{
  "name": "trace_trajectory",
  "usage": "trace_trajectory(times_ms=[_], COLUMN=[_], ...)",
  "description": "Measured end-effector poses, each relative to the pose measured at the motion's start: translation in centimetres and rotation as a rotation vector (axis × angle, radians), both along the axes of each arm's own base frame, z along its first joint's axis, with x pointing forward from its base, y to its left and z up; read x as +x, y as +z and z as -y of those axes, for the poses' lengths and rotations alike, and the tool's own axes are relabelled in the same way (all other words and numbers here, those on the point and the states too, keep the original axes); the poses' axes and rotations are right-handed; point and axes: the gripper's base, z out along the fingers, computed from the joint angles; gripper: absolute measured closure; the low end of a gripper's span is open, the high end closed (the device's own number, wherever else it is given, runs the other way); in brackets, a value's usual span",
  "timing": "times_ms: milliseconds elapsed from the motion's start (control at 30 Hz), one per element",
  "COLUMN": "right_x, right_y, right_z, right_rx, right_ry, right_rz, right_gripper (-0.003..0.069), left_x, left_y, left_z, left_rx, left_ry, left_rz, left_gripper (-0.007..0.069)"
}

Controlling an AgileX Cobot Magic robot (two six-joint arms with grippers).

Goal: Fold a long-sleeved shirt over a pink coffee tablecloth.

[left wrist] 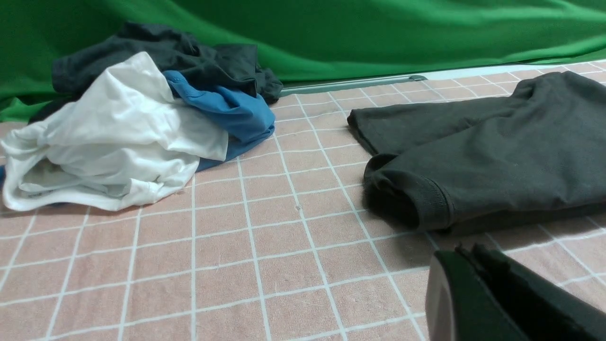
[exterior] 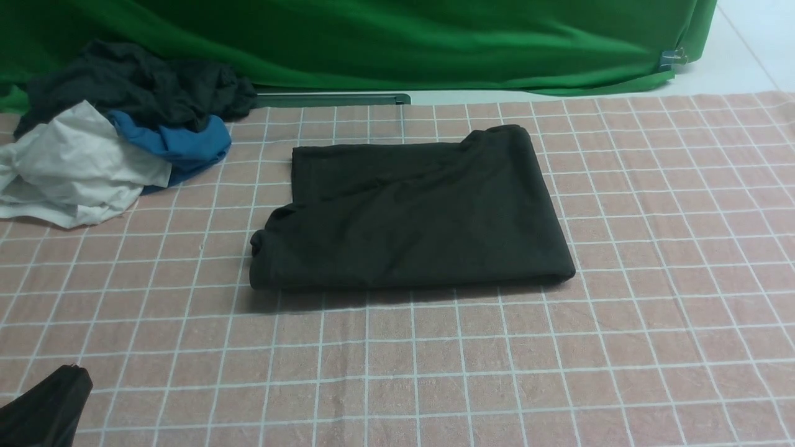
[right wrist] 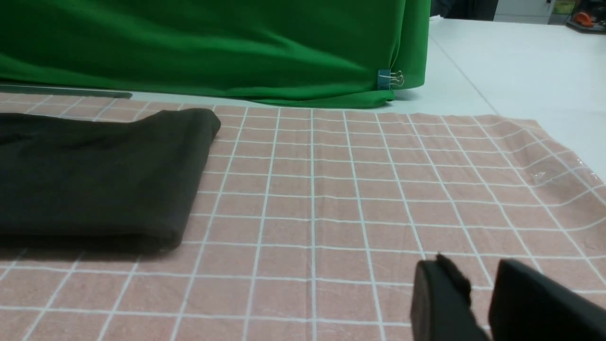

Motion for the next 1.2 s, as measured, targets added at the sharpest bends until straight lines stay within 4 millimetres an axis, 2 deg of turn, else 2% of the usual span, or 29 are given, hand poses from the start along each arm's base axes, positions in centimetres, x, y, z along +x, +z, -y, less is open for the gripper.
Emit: trace_trajectory(times_ms=[1200], right_x=[0.00], right_y=[0.00], right_z=[0.00], right_rx=[0.000], right_ry=[0.000], right_rz=[0.000], right_gripper=[0.0420], left_x=[0.01], left_y=[-0.03], left_z=[-0.06], left_rx=[0.007], left_ry=[0.010], left_rz=[0.000], left_gripper=[0.0606])
